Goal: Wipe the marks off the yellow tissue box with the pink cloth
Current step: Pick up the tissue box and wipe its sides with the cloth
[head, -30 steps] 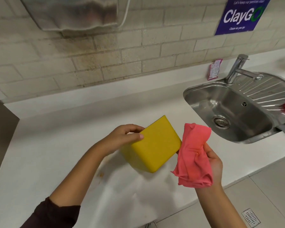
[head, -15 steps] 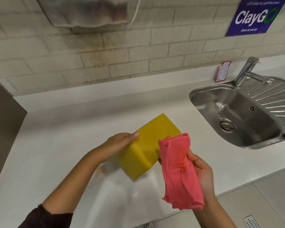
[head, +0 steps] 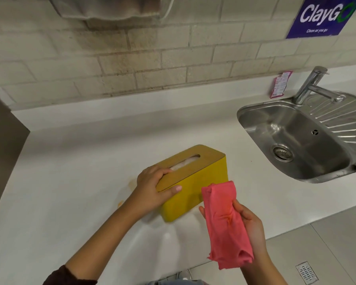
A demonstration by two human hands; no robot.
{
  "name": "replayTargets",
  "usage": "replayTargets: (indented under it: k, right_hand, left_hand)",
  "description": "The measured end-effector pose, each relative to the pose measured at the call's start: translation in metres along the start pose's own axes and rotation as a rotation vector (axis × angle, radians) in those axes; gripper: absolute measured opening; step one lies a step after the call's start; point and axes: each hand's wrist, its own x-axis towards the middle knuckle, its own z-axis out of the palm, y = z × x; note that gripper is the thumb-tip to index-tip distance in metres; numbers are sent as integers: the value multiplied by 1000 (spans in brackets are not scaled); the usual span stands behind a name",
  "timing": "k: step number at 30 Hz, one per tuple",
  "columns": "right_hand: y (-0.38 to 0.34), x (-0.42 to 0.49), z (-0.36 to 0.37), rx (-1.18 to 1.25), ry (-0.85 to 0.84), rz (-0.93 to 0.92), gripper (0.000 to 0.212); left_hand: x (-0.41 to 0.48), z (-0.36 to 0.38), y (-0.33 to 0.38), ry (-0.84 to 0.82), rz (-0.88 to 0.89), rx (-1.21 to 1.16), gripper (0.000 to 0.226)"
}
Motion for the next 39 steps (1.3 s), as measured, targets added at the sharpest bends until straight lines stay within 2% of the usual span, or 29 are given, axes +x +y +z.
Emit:
replayTargets:
  k: [5, 10, 14, 17, 20, 24, 30, 33, 35, 39]
  right_hand:
    - [-18, -1, -16, -132, 167, -117, 51]
    - [-42, 5, -24, -262, 385, -301, 19]
    - [-56, 10, -32, -261, 412, -330, 17]
    - [-63, 15, -40, -287, 431, -368, 17]
    - [-72, 18, -48, -302, 437, -385, 17]
    - [-92, 20, -59, -427, 466, -408, 17]
    - [-149, 19, -75, -682, 542, -585, 16]
    - [-188, 21, -94, -805, 498, -553, 13]
    - [-209, 27, -106, -882, 479, -499, 18]
    - [-240, 43, -134, -1169, 702, -455, 22]
  left_hand:
    - [-9, 24, -2, 122, 102, 143, 70]
    - [-18, 47, -5, 143, 152, 327, 62]
    - [-22, 51, -4, 140, 144, 369, 60]
    - [-22, 47, 2, 177, 145, 314, 61]
    - [-12, 44, 18, 220, 175, 225, 46]
    - [12, 56, 53, 116, 251, 168, 32]
    - [39, 90, 87, -27, 323, 138, 28]
    - [46, 106, 96, -71, 322, 136, 22]
    - [49, 113, 102, -82, 328, 136, 21]
    - [54, 127, 113, -134, 331, 120, 21]
